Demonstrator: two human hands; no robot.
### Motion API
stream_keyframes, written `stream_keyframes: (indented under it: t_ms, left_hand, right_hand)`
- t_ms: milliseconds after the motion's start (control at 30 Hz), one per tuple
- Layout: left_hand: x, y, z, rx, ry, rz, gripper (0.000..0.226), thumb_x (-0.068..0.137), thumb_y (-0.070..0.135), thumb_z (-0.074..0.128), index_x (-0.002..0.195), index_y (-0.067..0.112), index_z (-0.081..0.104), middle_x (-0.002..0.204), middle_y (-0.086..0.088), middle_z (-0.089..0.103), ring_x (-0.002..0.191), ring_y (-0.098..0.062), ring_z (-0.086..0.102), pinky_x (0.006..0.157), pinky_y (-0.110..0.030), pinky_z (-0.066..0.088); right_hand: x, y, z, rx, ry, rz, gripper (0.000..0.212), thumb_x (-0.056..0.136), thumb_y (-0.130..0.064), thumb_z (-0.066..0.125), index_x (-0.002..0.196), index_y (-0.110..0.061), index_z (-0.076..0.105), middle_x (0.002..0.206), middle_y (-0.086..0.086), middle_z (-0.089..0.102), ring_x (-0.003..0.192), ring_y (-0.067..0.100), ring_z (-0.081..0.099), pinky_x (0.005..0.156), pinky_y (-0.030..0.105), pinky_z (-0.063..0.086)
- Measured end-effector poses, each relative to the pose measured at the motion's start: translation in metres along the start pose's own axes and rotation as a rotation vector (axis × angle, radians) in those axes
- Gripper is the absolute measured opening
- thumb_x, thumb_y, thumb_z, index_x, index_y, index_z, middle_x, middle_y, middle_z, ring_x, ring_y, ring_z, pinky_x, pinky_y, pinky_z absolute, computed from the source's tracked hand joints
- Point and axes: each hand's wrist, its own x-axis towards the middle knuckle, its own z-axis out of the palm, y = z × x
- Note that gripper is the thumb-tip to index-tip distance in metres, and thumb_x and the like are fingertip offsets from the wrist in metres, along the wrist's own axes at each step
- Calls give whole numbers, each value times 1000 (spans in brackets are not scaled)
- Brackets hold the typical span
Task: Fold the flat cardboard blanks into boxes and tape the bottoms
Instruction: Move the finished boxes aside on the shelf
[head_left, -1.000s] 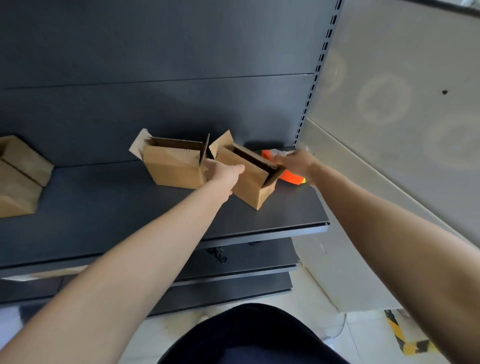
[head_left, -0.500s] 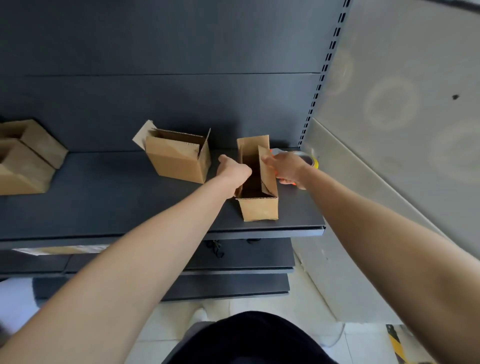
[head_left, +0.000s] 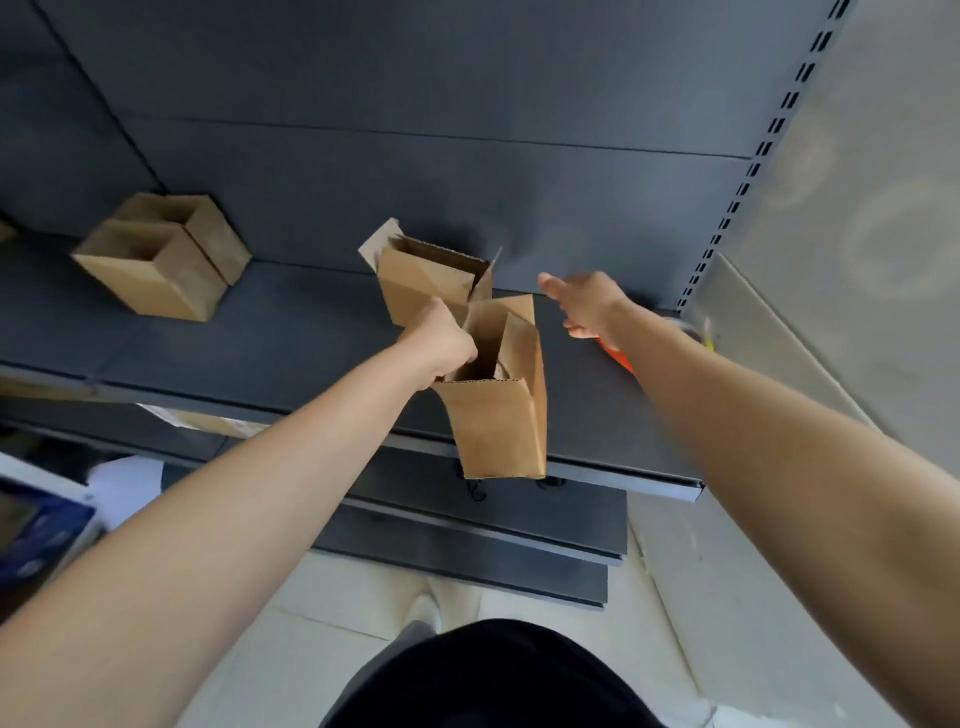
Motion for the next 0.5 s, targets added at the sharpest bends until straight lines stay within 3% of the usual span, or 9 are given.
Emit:
stream_keyframes:
  t_ms: [33, 100, 167, 233, 367, 500]
  left_hand:
    - [0, -6, -9, 26, 32, -16, 58, 86, 7, 60, 138, 8, 35, 111, -14, 56, 85, -24, 58, 49, -27, 40]
    - [1, -19, -27, 64, 94, -59, 60, 85, 6, 59, 139, 5, 34, 113, -17, 58, 86, -26, 60, 52, -31, 46]
    - [5, -30, -42, 87, 146, -111, 69, 86, 5, 57, 146, 6, 23, 122, -19, 55, 98, -31, 60, 60, -34, 49]
    - [11, -40, -52, 94, 195, -150, 71, 89, 4, 55, 148, 7, 15, 128, -15, 51, 105, -31, 57, 62, -34, 46]
    - [21, -53, -60, 74, 293, -159, 54, 92, 3, 51, 138, 7, 23, 123, -15, 52, 102, -31, 57, 59, -34, 43]
    - [35, -64, -57, -27, 268, -88, 40, 93, 3, 49, 127, 11, 30, 116, -13, 53, 84, -24, 56, 54, -28, 42]
  right_hand:
    - [1, -8, 8, -54, 35, -50, 44, 96, -32, 52, 136, -12, 46, 103, 12, 59, 85, 28, 60, 73, 35, 49]
    - [2, -25, 19, -109, 21, -114, 53, 95, -27, 56, 142, -11, 39, 133, 14, 52, 112, 27, 55, 93, 33, 47]
    - [10, -35, 27, -226, 29, -196, 59, 94, -13, 52, 148, -17, 31, 147, 10, 38, 123, 25, 47, 91, 28, 45]
    - [18, -44, 34, -342, -17, -264, 68, 89, 4, 41, 149, -24, 28, 154, 5, 24, 134, 30, 37, 82, 26, 48]
    - [34, -52, 48, -664, -90, -311, 78, 84, 11, 36, 150, -31, 24, 158, -1, 13, 144, 35, 12, 107, 38, 34]
    - [43, -51, 55, -840, -118, -279, 76, 86, 4, 42, 151, -32, 21, 158, 0, 16, 144, 30, 14, 110, 39, 32]
